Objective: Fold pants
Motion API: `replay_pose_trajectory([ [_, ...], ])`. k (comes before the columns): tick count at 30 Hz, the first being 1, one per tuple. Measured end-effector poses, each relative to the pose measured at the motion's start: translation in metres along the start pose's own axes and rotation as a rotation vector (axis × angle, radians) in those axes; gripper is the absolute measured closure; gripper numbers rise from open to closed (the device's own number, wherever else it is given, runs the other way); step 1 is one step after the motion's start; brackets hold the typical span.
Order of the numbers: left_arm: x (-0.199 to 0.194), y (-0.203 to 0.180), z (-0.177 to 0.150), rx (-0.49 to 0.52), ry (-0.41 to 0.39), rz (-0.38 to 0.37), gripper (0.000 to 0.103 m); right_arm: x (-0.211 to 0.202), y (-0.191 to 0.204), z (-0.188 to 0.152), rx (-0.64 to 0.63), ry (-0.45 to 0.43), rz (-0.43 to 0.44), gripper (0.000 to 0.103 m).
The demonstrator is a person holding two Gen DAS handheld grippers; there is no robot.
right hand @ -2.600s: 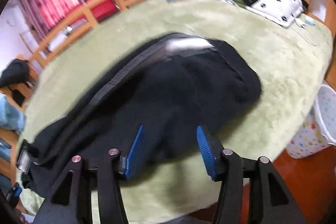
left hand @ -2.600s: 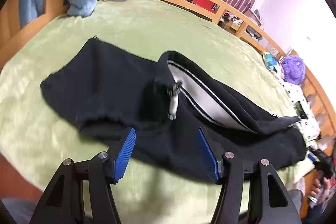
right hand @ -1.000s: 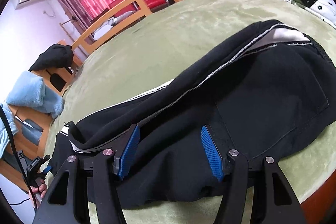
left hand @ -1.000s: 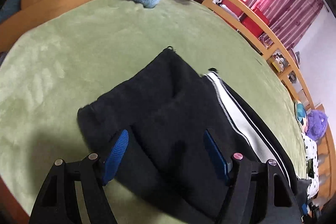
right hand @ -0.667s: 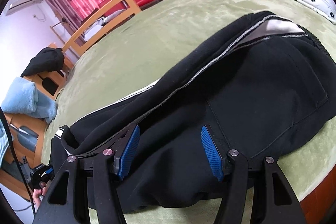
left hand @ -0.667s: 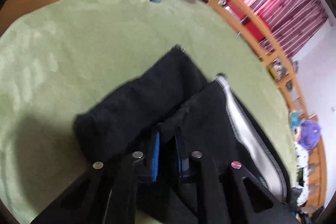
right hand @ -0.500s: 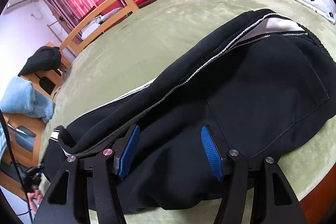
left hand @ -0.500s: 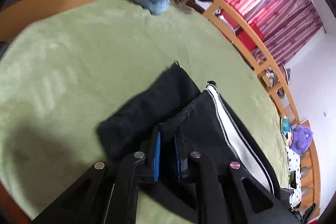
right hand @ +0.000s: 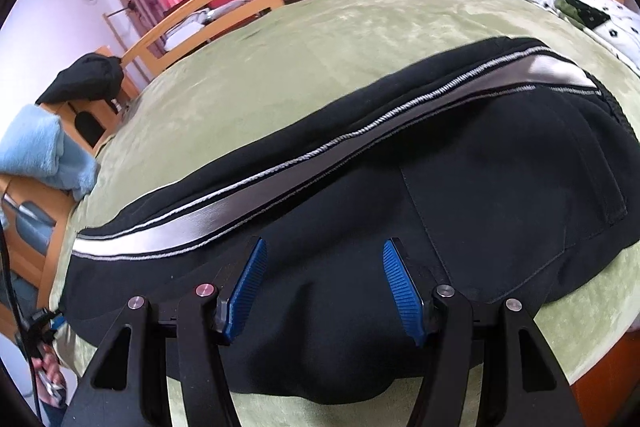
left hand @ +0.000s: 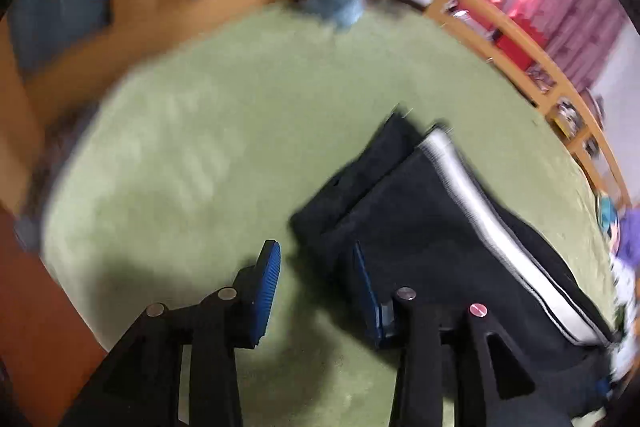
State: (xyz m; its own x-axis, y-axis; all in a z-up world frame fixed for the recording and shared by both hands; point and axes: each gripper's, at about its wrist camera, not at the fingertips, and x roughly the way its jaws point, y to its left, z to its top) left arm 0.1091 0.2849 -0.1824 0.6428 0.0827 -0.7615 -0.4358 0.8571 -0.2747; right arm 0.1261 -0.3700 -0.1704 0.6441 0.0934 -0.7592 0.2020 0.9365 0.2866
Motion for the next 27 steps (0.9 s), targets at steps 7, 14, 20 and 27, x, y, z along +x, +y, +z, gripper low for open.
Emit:
replay_pose_trajectory([
  [7, -0.005, -0.058, 0.049, 0.116, -0.055, -0.153, 0.051, 0.004, 0.008, 0.008, -0.088, 0.002, 0.001, 0.042],
  [14, 0.076, -0.112, 0.081, 0.172, 0.057, -0.199, 0.052, 0.002, -0.008, 0.009, -0.062, -0.005, -0.038, 0.042],
  [20, 0.126, -0.117, 0.083, 0.196, 0.144, -0.137, 0.053, 0.010, -0.031, 0.015, 0.070, 0.011, -0.023, 0.042],
  [27, 0.115, -0.101, 0.089, 0.137, 0.101, -0.246, 0.083, 0.027, -0.016, 0.020, 0.004, 0.022, -0.091, 0.042],
])
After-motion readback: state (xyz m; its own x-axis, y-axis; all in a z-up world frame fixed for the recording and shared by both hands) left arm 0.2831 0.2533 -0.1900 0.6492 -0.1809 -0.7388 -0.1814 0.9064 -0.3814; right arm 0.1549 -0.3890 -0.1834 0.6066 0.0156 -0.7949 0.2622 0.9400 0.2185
